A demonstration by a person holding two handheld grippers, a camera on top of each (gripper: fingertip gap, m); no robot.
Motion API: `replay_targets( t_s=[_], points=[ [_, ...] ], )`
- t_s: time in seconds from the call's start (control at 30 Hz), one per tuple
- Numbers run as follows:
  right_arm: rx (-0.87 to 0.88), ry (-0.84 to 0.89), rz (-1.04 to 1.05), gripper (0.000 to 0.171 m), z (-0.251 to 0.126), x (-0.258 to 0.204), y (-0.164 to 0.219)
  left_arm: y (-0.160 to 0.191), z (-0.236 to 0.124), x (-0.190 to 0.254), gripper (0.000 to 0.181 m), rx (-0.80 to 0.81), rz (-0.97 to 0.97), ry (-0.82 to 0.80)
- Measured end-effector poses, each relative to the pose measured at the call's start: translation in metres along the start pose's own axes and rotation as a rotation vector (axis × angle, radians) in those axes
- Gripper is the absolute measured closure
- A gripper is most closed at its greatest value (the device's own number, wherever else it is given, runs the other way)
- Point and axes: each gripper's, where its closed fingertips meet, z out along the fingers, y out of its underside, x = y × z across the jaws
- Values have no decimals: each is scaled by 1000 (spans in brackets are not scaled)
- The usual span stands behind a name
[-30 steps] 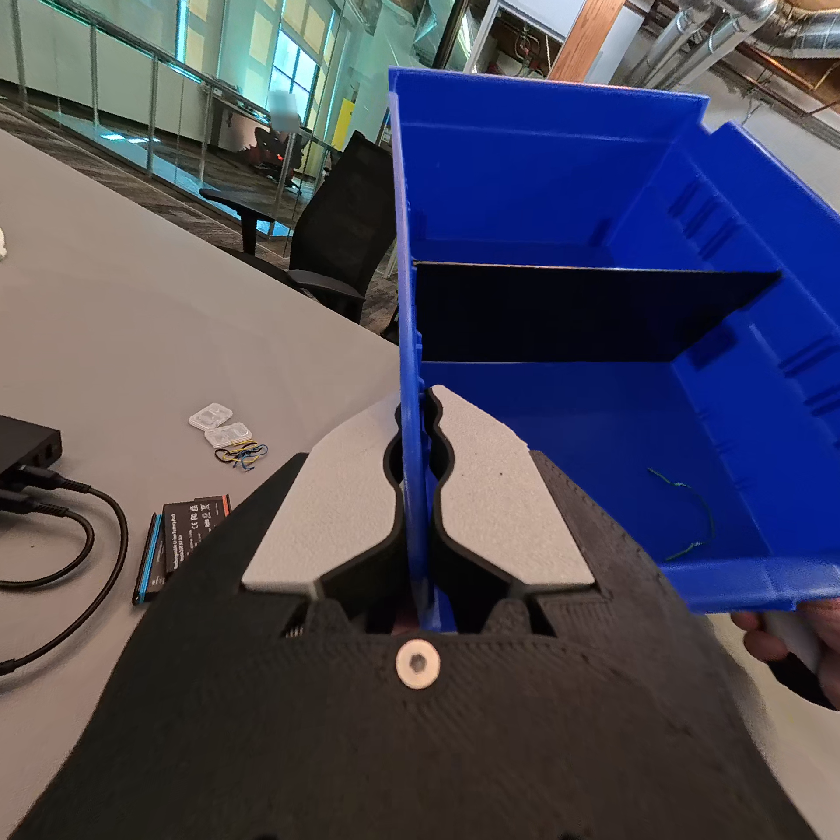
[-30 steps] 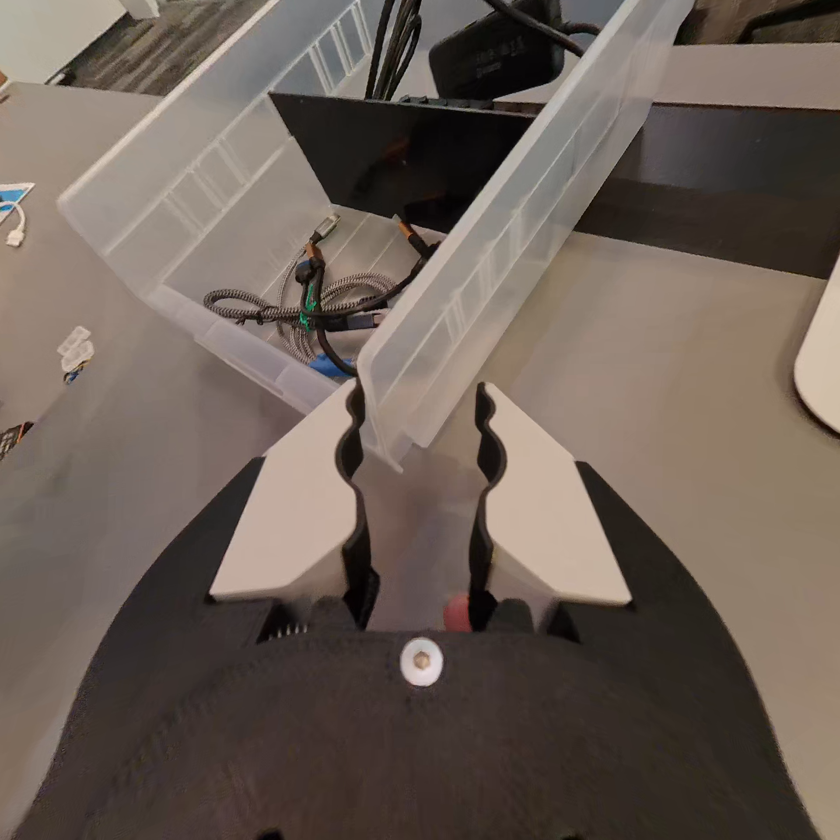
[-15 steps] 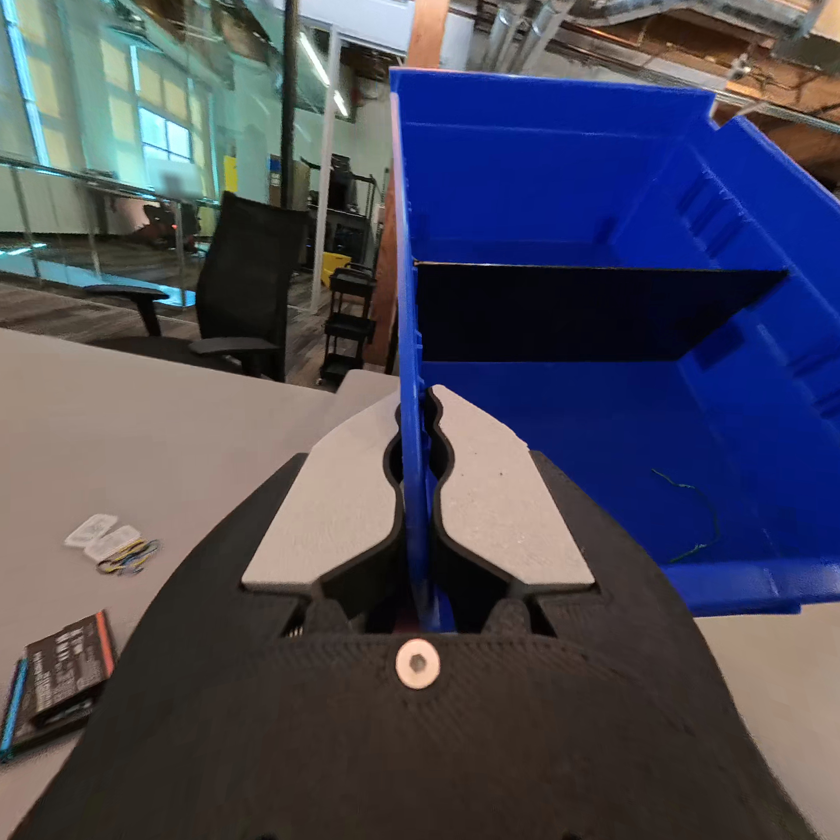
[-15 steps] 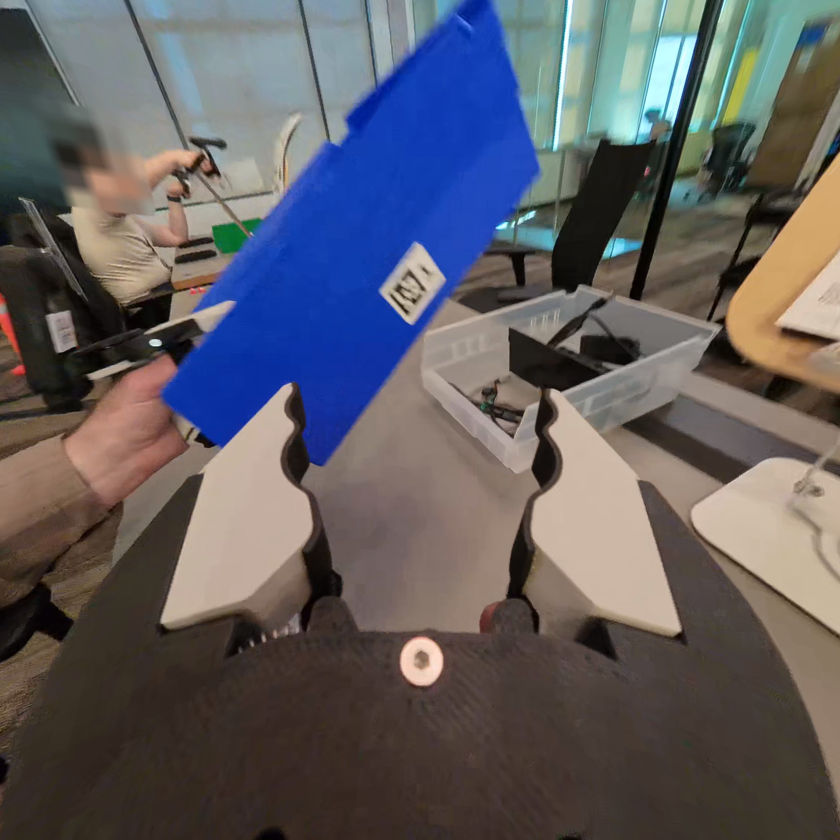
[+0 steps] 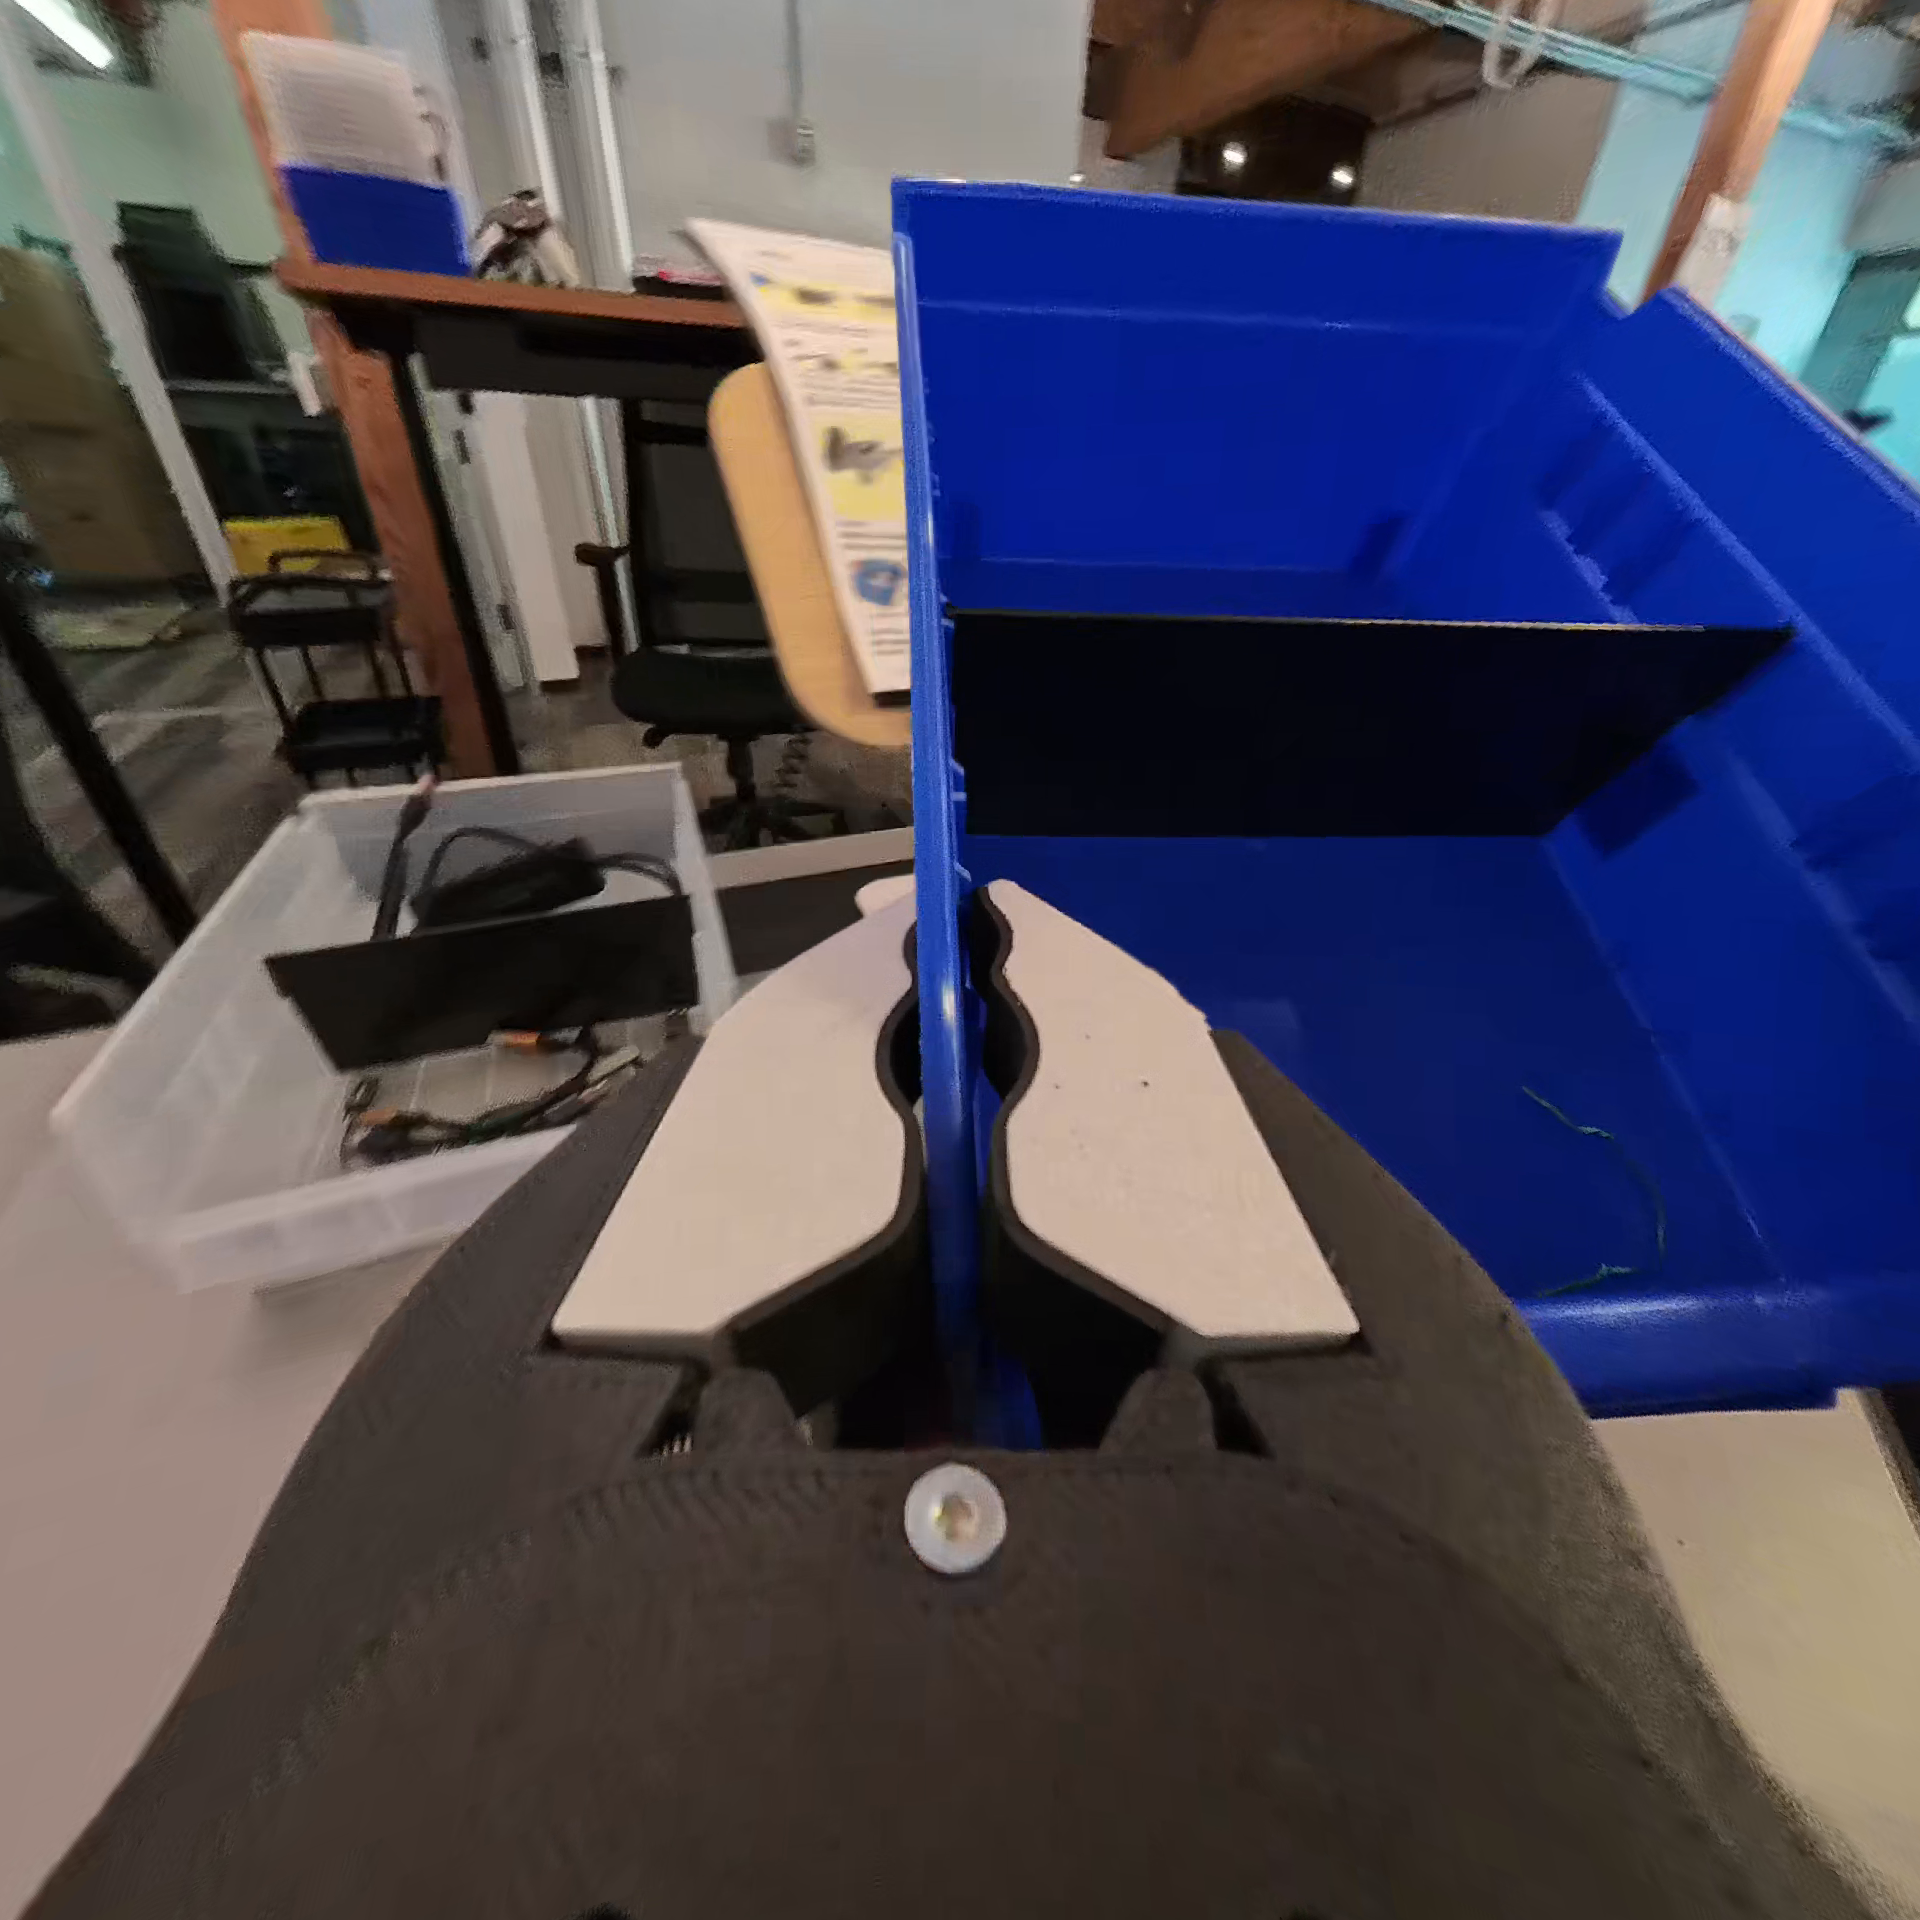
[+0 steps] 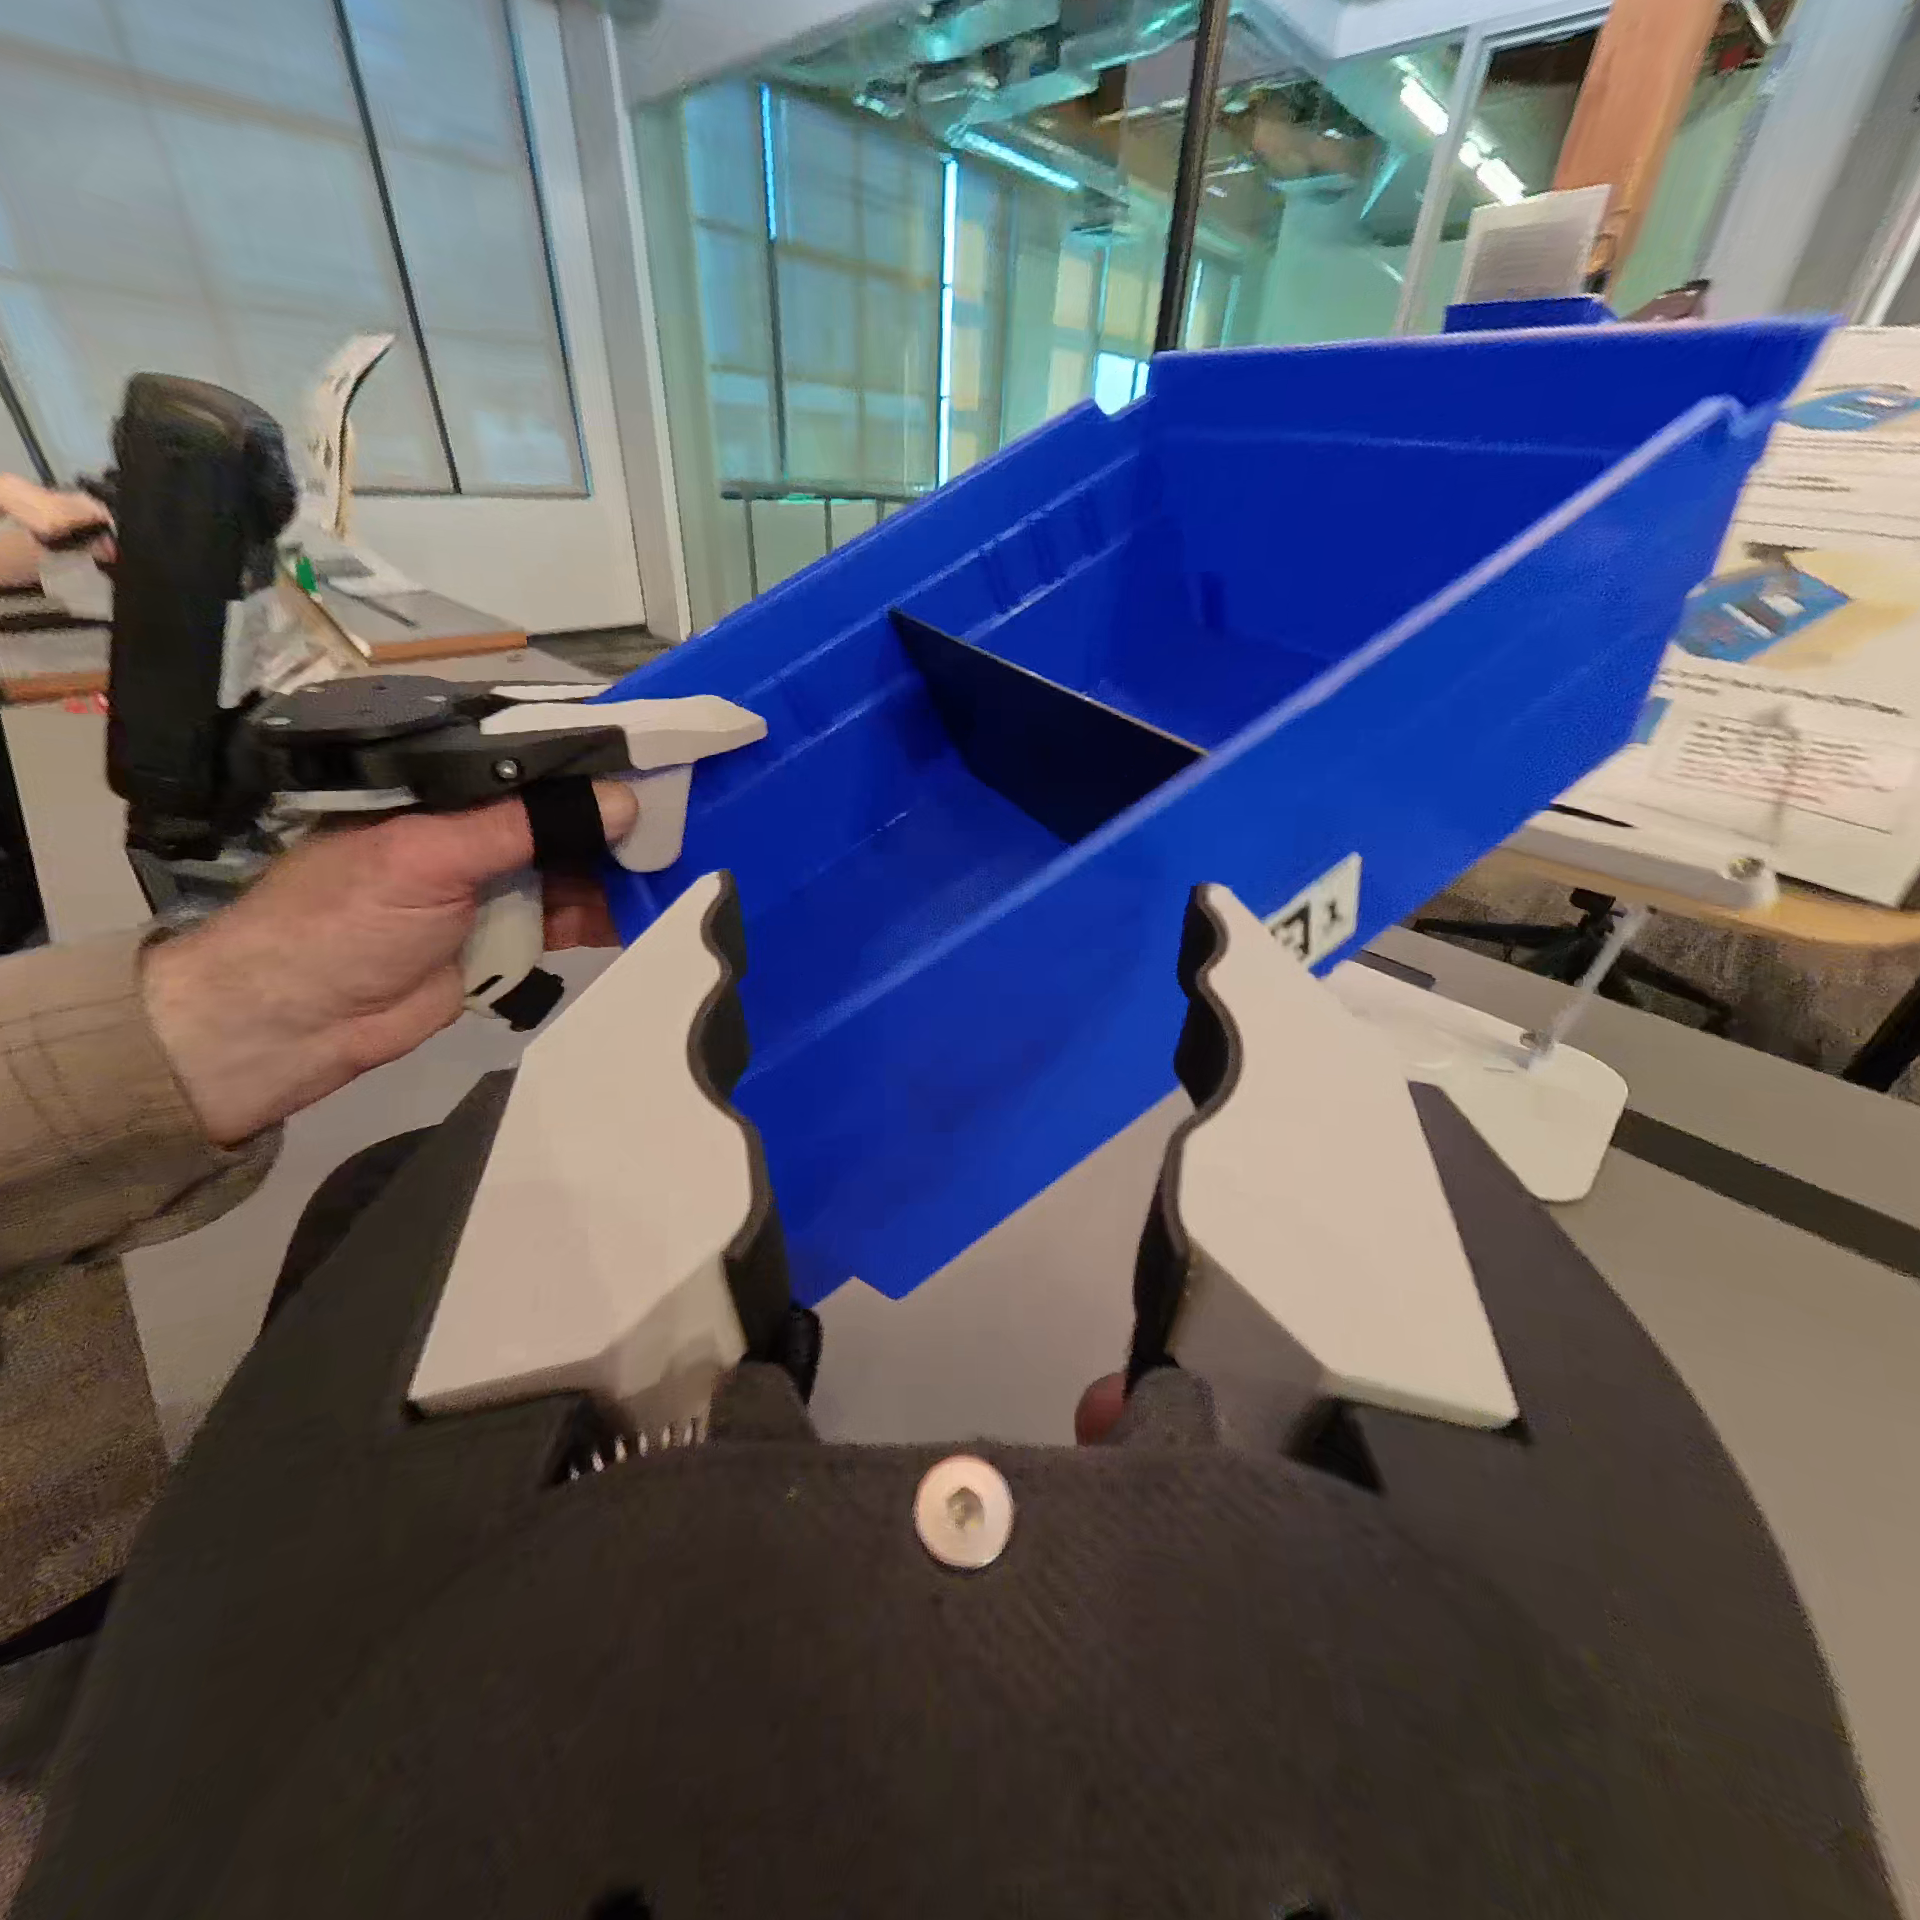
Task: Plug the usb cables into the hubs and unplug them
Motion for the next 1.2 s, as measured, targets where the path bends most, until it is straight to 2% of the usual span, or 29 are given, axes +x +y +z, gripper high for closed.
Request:
replay_targets(
  t_s=[0.07, 0.17, 0.27, 0.5, 0.67, 0.9, 1.2],
  points=[
    [-2, 29, 43, 89, -20, 14, 3, -2, 17, 28, 178, -35, 49, 61],
    [-24, 85, 83, 82, -48, 40, 9, 1, 45, 66, 177, -67, 68, 151],
    [-6, 131, 141, 82, -75, 65, 10, 11, 73, 104, 177, -113, 43, 244],
    [-56, 296, 221, 70, -123, 129, 33, 43, 138, 188, 178, -226, 28, 396],
    [-77, 390, 286, 71, -149, 180, 51, 70, 179, 237, 177, -309, 10, 465],
    [-130, 455, 372, 69, -168, 242, 82, 105, 223, 283, 176, -387, 11, 489],
    [-194, 484, 448, 68, -177, 298, 122, 142, 258, 312, 172, -465, 21, 474]
  ],
)
